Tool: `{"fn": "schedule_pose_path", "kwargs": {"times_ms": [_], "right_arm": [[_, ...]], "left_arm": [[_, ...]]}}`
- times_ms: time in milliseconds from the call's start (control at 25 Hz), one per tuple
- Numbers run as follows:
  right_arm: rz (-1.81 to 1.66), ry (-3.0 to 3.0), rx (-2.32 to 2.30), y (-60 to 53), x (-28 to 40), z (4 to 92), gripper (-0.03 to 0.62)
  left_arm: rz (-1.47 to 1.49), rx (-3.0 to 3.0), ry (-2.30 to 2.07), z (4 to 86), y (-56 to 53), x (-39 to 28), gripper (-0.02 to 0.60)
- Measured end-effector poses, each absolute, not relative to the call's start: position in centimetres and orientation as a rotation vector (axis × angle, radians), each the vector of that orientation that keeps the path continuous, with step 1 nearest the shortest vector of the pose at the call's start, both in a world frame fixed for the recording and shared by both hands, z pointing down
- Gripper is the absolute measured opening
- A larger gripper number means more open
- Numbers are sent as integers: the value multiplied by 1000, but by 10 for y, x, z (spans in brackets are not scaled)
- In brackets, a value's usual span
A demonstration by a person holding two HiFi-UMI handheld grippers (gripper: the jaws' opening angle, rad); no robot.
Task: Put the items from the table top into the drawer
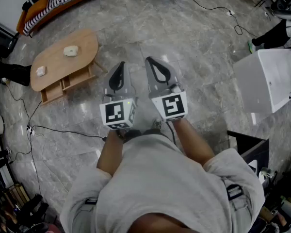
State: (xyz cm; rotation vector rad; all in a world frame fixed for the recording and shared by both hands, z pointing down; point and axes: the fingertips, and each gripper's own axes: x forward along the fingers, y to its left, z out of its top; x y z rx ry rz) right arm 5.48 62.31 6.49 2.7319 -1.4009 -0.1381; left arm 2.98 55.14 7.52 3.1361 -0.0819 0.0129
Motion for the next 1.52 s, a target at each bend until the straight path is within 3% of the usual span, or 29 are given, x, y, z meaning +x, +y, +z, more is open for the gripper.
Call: {"fn": "schedule_pose_path", "kwargs": {"times_ms": [880, 1520], "right_arm": [[-179, -1485, 2706, 651, 72, 76, 8], [-74, -1589, 2517, 493, 138, 104, 8]], "left_arm": [[8, 3113, -184, 83, 568, 49, 20], [-46, 2986, -383, 108, 398, 119, 20]]}}
